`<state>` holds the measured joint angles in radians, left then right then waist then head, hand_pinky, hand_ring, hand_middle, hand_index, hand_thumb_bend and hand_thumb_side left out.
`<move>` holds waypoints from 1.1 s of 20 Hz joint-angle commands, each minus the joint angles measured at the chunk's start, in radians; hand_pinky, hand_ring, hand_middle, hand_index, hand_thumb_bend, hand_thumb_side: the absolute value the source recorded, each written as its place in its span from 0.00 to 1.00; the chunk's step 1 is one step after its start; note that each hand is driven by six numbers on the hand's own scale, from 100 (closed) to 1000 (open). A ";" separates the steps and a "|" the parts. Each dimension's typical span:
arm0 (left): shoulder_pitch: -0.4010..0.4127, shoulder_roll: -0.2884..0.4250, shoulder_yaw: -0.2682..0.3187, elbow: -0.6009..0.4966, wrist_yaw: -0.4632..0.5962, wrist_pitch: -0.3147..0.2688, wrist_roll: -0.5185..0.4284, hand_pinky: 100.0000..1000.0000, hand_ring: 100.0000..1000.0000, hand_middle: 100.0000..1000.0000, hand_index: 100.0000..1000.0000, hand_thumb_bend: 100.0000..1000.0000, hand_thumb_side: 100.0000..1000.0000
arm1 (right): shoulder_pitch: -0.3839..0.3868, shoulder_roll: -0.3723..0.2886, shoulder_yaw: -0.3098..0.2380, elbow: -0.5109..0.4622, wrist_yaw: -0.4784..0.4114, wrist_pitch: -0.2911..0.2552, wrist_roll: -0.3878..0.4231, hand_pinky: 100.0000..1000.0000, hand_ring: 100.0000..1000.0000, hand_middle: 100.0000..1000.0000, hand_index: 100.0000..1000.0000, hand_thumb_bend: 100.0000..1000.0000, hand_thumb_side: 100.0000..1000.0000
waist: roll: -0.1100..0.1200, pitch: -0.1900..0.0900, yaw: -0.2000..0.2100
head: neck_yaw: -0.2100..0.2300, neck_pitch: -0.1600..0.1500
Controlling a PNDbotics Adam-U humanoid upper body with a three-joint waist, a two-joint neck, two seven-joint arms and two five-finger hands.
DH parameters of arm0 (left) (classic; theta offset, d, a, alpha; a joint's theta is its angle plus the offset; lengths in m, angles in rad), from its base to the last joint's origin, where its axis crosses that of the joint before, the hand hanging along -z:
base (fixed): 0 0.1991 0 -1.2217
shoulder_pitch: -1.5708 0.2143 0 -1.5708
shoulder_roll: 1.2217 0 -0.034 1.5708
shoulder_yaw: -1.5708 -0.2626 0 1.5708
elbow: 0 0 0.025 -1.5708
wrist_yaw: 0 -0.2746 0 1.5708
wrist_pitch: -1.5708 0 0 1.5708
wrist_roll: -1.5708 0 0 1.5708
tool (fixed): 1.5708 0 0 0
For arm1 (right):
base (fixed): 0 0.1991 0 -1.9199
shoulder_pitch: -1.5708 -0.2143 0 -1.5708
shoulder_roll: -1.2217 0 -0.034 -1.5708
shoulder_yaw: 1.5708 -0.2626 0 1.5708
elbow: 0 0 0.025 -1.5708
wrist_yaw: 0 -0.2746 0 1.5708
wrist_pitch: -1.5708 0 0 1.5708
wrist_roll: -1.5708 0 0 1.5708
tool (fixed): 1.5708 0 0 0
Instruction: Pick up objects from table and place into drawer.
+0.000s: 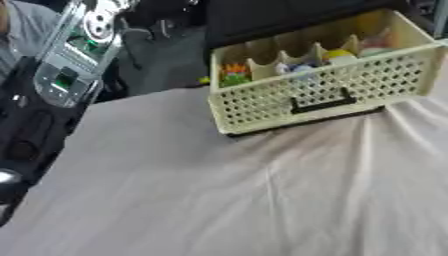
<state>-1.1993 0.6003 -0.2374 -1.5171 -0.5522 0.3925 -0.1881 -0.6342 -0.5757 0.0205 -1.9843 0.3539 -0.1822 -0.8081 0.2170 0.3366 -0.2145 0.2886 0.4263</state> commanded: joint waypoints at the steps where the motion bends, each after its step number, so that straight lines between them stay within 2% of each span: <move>1: -0.020 0.016 -0.012 -0.037 0.041 0.012 -0.011 0.06 0.32 0.29 0.72 0.00 0.52 | -0.018 -0.008 -0.001 -0.016 -0.015 0.001 0.006 0.52 0.48 0.55 0.57 0.00 0.71 | -0.011 -0.034 0.003 | -0.006 0.006; 9: -0.021 0.018 -0.056 -0.046 0.024 -0.004 -0.029 0.09 0.34 0.33 0.73 0.00 0.54 | -0.029 0.002 0.004 -0.016 -0.031 0.002 0.018 0.52 0.48 0.55 0.58 0.00 0.71 | -0.008 -0.062 0.003 | -0.015 0.006; 12: -0.012 0.010 -0.076 -0.003 -0.007 -0.025 -0.048 0.13 0.38 0.37 0.76 0.00 0.56 | -0.038 0.005 0.004 -0.016 -0.036 -0.004 0.020 0.52 0.48 0.55 0.58 0.00 0.71 | -0.007 -0.066 -0.006 | -0.013 -0.002; 17: 0.001 -0.007 -0.071 0.098 -0.074 -0.048 -0.031 0.13 0.38 0.36 0.76 0.00 0.56 | -0.046 0.007 0.003 -0.016 -0.040 -0.012 0.020 0.52 0.48 0.55 0.58 0.00 0.71 | -0.006 -0.064 -0.021 | -0.010 -0.018; 22: 0.010 -0.011 -0.077 0.151 -0.082 -0.073 -0.034 0.14 0.40 0.38 0.77 0.00 0.59 | -0.047 0.008 0.000 -0.016 -0.038 -0.008 0.013 0.52 0.48 0.55 0.58 0.00 0.71 | -0.002 -0.057 -0.025 | -0.013 -0.023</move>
<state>-1.1723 0.5714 -0.3232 -1.3685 -0.6278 0.3280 -0.2220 -0.6646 -0.5584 0.0253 -1.9843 0.3197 -0.1901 -0.7914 0.2255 0.2967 -0.2400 0.2758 0.4138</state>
